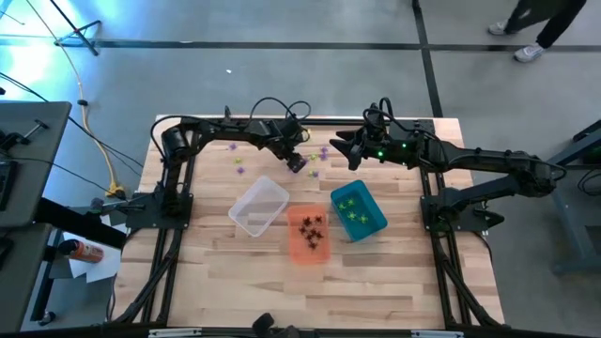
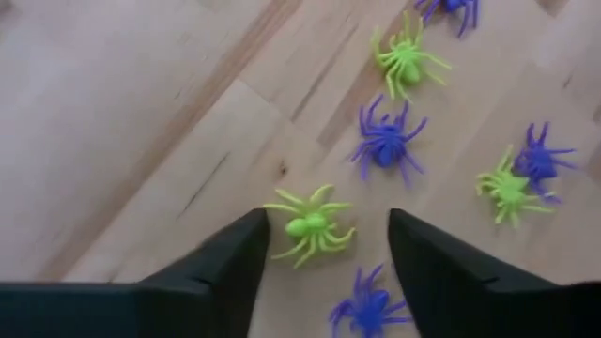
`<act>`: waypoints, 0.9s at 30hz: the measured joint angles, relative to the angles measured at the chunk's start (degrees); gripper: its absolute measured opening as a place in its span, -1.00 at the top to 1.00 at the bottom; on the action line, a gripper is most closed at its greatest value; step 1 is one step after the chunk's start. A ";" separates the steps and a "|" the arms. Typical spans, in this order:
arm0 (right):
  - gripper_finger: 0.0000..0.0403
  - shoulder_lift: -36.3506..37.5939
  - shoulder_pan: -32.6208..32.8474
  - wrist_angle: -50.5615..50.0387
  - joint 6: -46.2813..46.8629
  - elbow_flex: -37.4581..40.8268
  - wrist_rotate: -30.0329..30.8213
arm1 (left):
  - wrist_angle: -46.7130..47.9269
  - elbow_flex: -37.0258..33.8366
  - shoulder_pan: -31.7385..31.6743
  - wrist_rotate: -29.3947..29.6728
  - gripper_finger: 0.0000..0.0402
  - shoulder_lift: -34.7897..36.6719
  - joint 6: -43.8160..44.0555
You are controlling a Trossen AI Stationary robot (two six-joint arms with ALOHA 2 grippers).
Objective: Sort Halloween decoration
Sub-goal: Put the green spider toy into the blue bin
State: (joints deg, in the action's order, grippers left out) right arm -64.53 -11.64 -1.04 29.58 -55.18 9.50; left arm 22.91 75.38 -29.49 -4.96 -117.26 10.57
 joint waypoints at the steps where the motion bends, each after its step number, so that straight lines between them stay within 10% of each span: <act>1: -0.09 0.00 0.00 -0.04 0.00 0.00 0.00 | 0.31 -0.04 -0.09 0.68 0.11 0.21 -0.68; 7: -0.09 0.00 0.00 -0.04 -1.09 0.00 0.02 | 3.69 -0.18 -1.58 -0.28 0.92 2.46 -3.16; 21: -0.09 0.00 0.00 0.00 -1.53 0.00 1.09 | 2.74 -6.80 -3.77 -6.17 1.00 22.80 -7.82; 27: -0.09 0.00 0.00 0.00 -1.36 0.00 1.27 | 1.98 -9.67 -3.72 -5.57 0.86 21.24 -12.82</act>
State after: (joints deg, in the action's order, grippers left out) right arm -64.53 -11.64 -1.04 28.23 -55.18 10.76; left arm 24.88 65.71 -33.21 -10.53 -96.02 -2.25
